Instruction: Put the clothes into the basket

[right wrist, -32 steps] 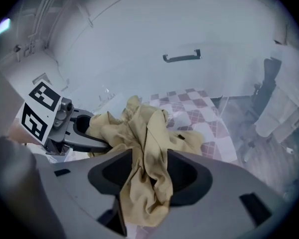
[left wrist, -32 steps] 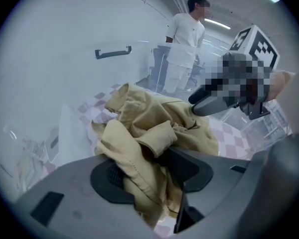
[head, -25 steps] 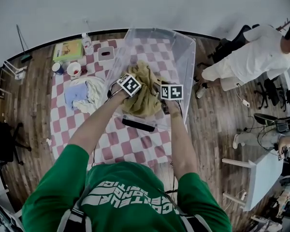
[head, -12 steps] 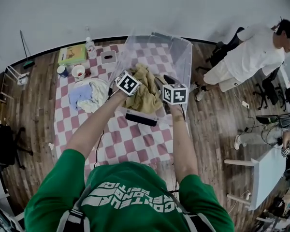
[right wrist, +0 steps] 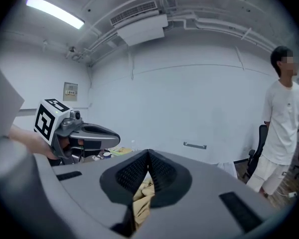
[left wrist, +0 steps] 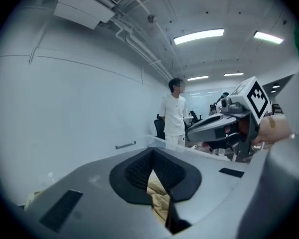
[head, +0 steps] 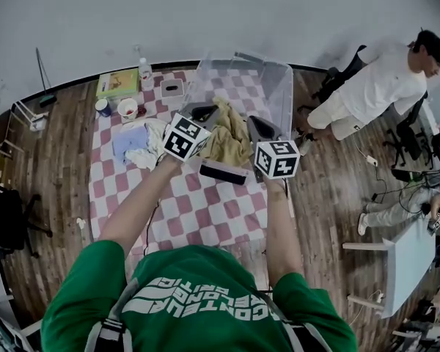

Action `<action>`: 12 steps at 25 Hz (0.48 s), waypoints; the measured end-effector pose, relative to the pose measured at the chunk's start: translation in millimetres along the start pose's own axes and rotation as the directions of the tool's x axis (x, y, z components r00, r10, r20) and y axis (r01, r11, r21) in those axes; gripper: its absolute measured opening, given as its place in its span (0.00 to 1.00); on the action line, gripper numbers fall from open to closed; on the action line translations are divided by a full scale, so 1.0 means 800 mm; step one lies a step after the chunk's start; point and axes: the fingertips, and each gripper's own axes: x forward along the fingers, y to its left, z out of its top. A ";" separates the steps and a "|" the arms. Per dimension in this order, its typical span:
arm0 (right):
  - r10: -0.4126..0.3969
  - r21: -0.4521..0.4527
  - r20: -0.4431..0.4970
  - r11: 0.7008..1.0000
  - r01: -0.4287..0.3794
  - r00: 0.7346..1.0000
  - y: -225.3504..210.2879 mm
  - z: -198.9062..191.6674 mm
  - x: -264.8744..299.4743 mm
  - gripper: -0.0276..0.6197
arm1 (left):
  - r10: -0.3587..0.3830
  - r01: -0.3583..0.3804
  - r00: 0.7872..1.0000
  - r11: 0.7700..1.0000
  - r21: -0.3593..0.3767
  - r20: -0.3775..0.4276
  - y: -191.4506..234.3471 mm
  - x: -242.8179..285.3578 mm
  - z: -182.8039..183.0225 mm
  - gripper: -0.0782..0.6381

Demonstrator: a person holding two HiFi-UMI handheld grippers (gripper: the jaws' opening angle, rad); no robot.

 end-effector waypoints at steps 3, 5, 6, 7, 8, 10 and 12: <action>0.028 -0.023 0.040 0.999 -0.027 0.999 0.033 0.010 -0.022 0.06 | -0.036 0.037 0.996 0.999 -0.015 0.081 -0.017 -0.041 0.019 0.11; 0.047 -0.037 0.054 0.998 -0.045 0.997 0.057 0.012 -0.035 0.06 | -0.047 0.050 0.992 0.999 -0.017 0.117 -0.026 -0.068 0.024 0.11; 0.055 -0.043 0.060 0.998 -0.052 0.997 0.069 0.013 -0.041 0.06 | -0.050 0.053 0.990 0.998 -0.024 0.134 -0.029 -0.082 0.024 0.11; 0.061 -0.050 0.065 0.997 -0.058 0.996 0.080 0.013 -0.045 0.06 | -0.050 0.056 0.988 0.998 -0.036 0.149 -0.030 -0.095 0.024 0.11; 0.065 -0.057 0.069 0.997 -0.061 0.995 0.090 0.012 -0.049 0.06 | -0.047 0.056 0.986 0.997 -0.052 0.162 -0.030 -0.107 0.022 0.11; 0.069 -0.070 0.071 0.995 -0.064 0.995 0.108 0.010 -0.054 0.06 | -0.038 0.052 0.985 0.995 -0.080 0.171 -0.027 -0.125 0.015 0.11; 0.073 -0.084 0.065 0.994 -0.068 0.995 0.123 0.006 -0.055 0.06 | -0.028 0.044 0.986 0.995 -0.092 0.165 -0.023 -0.139 0.004 0.11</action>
